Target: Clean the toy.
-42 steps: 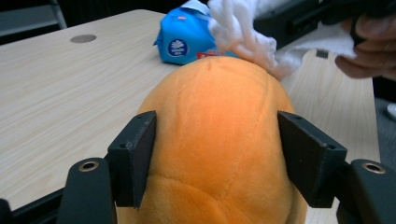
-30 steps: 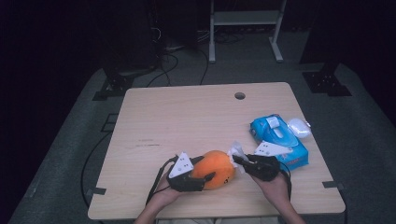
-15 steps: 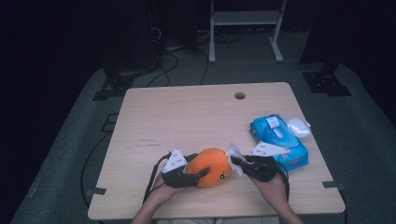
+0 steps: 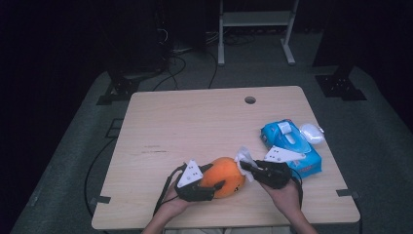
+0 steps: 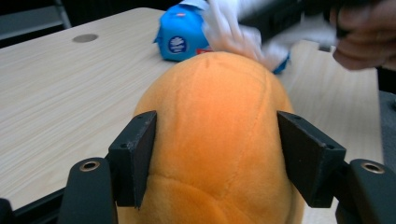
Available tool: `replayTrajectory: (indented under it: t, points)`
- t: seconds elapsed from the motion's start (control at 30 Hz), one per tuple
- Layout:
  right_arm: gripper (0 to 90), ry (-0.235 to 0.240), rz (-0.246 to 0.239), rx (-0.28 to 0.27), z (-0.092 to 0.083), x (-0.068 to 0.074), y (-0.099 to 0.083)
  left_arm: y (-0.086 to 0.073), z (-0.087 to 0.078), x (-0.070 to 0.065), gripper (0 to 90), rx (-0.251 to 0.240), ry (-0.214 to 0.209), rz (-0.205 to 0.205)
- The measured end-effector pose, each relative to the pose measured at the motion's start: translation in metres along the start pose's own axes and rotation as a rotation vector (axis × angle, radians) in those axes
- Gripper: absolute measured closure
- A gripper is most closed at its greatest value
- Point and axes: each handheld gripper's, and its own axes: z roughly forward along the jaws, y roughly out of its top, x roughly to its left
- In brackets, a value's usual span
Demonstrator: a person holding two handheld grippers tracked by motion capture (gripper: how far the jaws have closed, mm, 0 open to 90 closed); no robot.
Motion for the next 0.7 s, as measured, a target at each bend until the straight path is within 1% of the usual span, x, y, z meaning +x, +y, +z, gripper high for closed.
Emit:
replayTrajectory:
  t: [0.03, 0.07, 0.1, 0.13, 0.17, 0.2, 0.23, 0.27, 0.3, 0.33, 0.37, 0.4, 0.43, 0.47, 0.5, 0.53, 0.57, 0.6, 0.63, 0.67, 0.7]
  points:
    - [79.8, 0.021, -0.011, -0.016, -0.001, 0.004, 0.003, 0.001, 0.001, -0.003, 31.9, -0.001, -0.010, 0.013]
    - [79.8, 0.027, -0.020, -0.015, 0.000, 0.006, 0.005, 0.001, 0.002, -0.006, 31.3, 0.001, -0.015, 0.023]
    - [79.8, 0.028, -0.027, -0.006, 0.001, 0.007, 0.004, 0.002, 0.004, -0.010, 30.6, 0.003, -0.017, 0.032]
    - [79.8, 0.026, -0.033, 0.017, 0.004, 0.007, 0.001, 0.002, 0.004, -0.011, 29.2, 0.008, -0.022, 0.038]
    - [79.8, 0.030, -0.026, 0.028, 0.007, 0.005, -0.003, 0.002, 0.004, -0.012, 26.8, 0.007, -0.028, 0.033]
    - [79.8, 0.040, -0.005, 0.039, 0.008, 0.002, -0.006, 0.003, 0.003, -0.011, 24.1, 0.002, -0.032, 0.026]
    - [79.7, 0.044, 0.005, 0.043, 0.008, 0.000, -0.008, 0.004, 0.002, -0.009, 21.7, -0.005, -0.032, 0.010]
    - [79.7, 0.041, 0.001, 0.045, 0.008, -0.001, -0.009, 0.005, 0.000, -0.006, 19.2, -0.011, -0.024, -0.014]
    - [79.8, 0.030, -0.009, 0.052, 0.007, -0.001, -0.009, 0.006, -0.002, -0.003, 15.7, 0.000, 0.000, -0.043]
    - [79.7, 0.019, -0.023, 0.057, 0.006, 0.000, -0.008, 0.004, -0.002, 0.001, 10.8, 0.022, 0.022, -0.091]
    - [79.7, 0.013, -0.028, 0.059, 0.005, 0.001, -0.008, 0.002, -0.001, 0.004, 9.4, 0.025, 0.019, -0.124]
    - [79.7, 0.016, -0.025, 0.058, 0.005, 0.000, -0.009, -0.001, 0.000, 0.007, 9.5, 0.031, 0.007, -0.164]
    - [79.7, 0.021, -0.021, 0.056, 0.005, -0.001, -0.009, -0.004, 0.002, 0.008, 9.6, 0.043, -0.005, -0.194]
    - [79.7, 0.025, -0.011, 0.060, 0.005, -0.001, -0.009, -0.006, 0.004, 0.007, 10.8, 0.048, -0.012, -0.191]
    - [79.7, 0.026, -0.006, 0.057, 0.006, -0.002, -0.009, -0.006, 0.004, 0.006, 15.2, 0.047, -0.007, -0.180]
    - [79.7, 0.024, -0.004, 0.057, 0.006, -0.001, -0.009, -0.004, 0.003, 0.006, 21.5, 0.048, 0.003, -0.164]
    - [79.8, 0.020, -0.004, 0.054, 0.005, -0.001, -0.009, -0.002, 0.003, 0.005, 26.9, 0.036, 0.014, -0.144]
    - [79.8, 0.009, -0.007, 0.030, 0.004, -0.001, -0.009, -0.001, 0.003, 0.005, 33.4, 0.022, 0.022, -0.119]
    - [79.9, 0.001, -0.016, 0.018, 0.003, 0.000, -0.009, 0.000, 0.003, 0.005, 37.0, -0.002, 0.031, -0.084]
    - [79.9, -0.015, -0.033, 0.008, 0.001, 0.001, -0.008, 0.001, 0.005, 0.006, 39.5, -0.022, 0.030, -0.049]
    - [79.9, -0.025, -0.043, -0.005, 0.000, 0.001, -0.007, 0.003, 0.006, 0.007, 40.9, -0.038, 0.040, 0.006]
